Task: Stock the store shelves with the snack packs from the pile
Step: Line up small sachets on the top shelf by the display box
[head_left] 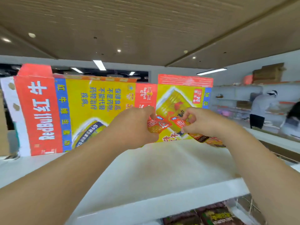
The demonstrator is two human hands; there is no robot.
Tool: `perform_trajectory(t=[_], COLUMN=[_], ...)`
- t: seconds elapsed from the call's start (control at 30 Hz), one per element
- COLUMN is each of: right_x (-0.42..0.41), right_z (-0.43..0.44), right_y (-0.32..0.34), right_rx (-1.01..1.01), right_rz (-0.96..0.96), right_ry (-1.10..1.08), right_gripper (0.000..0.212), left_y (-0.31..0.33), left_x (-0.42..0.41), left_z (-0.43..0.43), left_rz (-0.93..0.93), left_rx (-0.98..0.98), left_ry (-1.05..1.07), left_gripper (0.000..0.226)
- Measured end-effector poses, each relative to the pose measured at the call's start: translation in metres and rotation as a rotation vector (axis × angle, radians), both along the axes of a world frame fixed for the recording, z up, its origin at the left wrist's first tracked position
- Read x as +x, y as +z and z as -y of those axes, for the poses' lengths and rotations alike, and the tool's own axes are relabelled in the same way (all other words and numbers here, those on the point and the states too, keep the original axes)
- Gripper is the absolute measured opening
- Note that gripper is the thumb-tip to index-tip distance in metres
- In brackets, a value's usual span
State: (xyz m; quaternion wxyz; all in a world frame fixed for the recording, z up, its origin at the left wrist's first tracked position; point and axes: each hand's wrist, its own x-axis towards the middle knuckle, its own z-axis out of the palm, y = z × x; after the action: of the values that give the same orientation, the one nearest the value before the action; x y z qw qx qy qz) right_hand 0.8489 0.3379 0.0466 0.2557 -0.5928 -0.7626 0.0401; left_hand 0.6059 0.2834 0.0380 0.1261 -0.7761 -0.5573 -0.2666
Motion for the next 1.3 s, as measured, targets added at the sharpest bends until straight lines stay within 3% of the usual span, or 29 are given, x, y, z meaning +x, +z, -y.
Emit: perform_trajectory(t=[0.2, 0.37, 0.47, 0.6, 0.77, 0.87, 1.03, 1.3], right_x=[0.108, 0.145, 0.147, 0.142, 0.143, 0.146, 0.151, 0.155], right_z=[-0.060, -0.094, -0.111, -0.125, -0.143, -0.149, -0.154, -0.150], right_y=[-0.020, -0.024, -0.019, -0.015, -0.025, -0.034, -0.042, -0.049], right_rx=[-0.014, -0.073, -0.115, -0.187, -0.187, -0.199, -0.208, -0.227], right_rz=[0.010, 0.034, 0.073, 0.115, 0.083, 0.051, 0.013, -0.014], right_ry=[-0.136, -0.132, -0.102, -0.037, -0.012, 0.005, 0.027, 0.057], right_gripper=[0.037, 0.034, 0.035, 0.041, 0.041, 0.045, 0.033, 0.037], left_y=[-0.015, -0.021, -0.035, -0.066, -0.059, -0.060, -0.062, -0.076], left_x=[0.112, 0.178, 0.203, 0.212, 0.187, 0.179, 0.187, 0.207], left_z=[-0.073, -0.126, -0.159, -0.180, -0.166, -0.160, -0.164, -0.165], left_rz=[0.041, 0.006, -0.053, -0.044, 0.085, -0.048, -0.163, -0.202], left_rx=[-0.084, -0.256, -0.307, -0.442, -0.572, -0.658, -0.610, -0.464], left_ry=[-0.064, 0.031, 0.114, 0.169, -0.011, -0.045, -0.035, 0.064], left_gripper=[0.040, 0.033, 0.047, 0.059, 0.053, 0.054, 0.060, 0.064])
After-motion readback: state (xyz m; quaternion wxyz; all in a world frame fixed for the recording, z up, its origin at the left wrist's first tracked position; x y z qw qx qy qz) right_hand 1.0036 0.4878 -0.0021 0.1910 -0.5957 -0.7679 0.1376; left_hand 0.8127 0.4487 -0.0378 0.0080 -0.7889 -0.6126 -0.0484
